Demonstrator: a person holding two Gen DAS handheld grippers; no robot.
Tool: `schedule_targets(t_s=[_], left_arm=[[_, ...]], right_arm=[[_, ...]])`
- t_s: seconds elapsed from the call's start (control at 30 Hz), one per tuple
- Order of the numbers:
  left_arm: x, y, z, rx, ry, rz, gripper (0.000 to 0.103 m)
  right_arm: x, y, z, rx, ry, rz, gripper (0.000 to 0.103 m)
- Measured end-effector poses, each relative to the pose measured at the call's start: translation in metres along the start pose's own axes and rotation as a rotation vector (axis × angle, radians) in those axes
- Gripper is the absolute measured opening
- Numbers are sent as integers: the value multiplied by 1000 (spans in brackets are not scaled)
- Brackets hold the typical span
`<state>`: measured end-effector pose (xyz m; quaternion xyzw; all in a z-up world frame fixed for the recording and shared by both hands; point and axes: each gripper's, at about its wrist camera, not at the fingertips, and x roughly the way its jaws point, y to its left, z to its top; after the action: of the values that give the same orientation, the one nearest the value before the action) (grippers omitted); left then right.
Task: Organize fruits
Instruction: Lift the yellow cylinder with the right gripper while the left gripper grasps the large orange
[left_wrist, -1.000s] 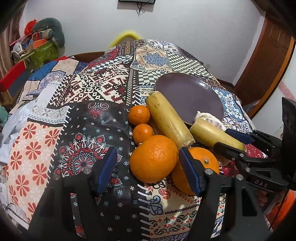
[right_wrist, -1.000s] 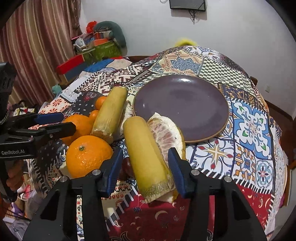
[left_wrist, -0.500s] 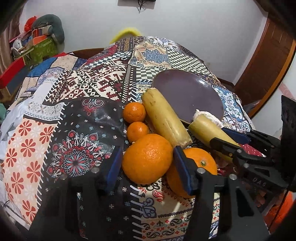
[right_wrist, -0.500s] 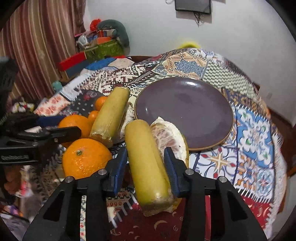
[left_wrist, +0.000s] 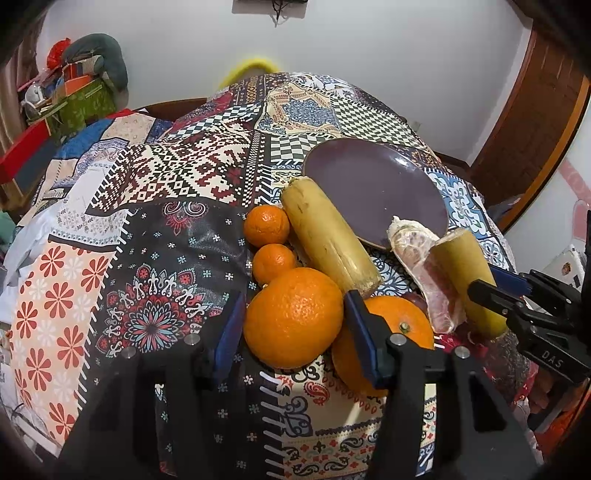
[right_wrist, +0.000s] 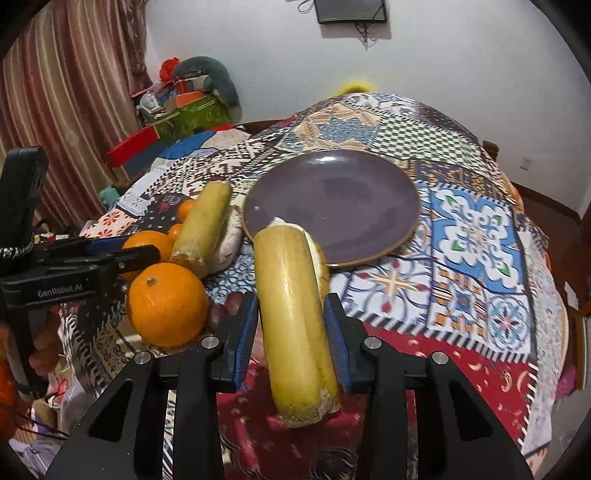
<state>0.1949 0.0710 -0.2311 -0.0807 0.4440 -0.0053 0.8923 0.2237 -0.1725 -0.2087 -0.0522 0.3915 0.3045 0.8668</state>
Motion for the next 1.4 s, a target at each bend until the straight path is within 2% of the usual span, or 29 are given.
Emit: schedule_targets(t_s=[0.13,0.3,0.63,0.73,0.77,0.8,0.87,0.93,1.2,1.4], left_arm=[[-6,8,-2,-8,5,-4,54],[-16,15,-4,11,5,55,54],[-2,14,-2,31,2,78,56],[1,16,1,19,5,65,57],[3,18,2,13,11,56,60],[8,21,1,-4,34,29,65],[19,27,-1,-55,79,-37,66],[22,27,-1,-80,76,-53,65],[16,14,-1,-36,34,27,63],[-1,17,-5,-43,14,41,63]], right_arm=[[-1,-6,-2,15,3,3,34],[1,-3,-1,8,-4,-3,34],[9,-2,-1,13,15,19,34],[12,-1,-2,9,25,26,34],[14,1,-2,5,27,27,34],[15,2,-2,3,28,28,34],[17,3,-3,0,31,31,34],[16,4,-4,-1,22,27,33],[12,3,-3,3,-1,15,32],[-3,1,1,20,-34,10,32]])
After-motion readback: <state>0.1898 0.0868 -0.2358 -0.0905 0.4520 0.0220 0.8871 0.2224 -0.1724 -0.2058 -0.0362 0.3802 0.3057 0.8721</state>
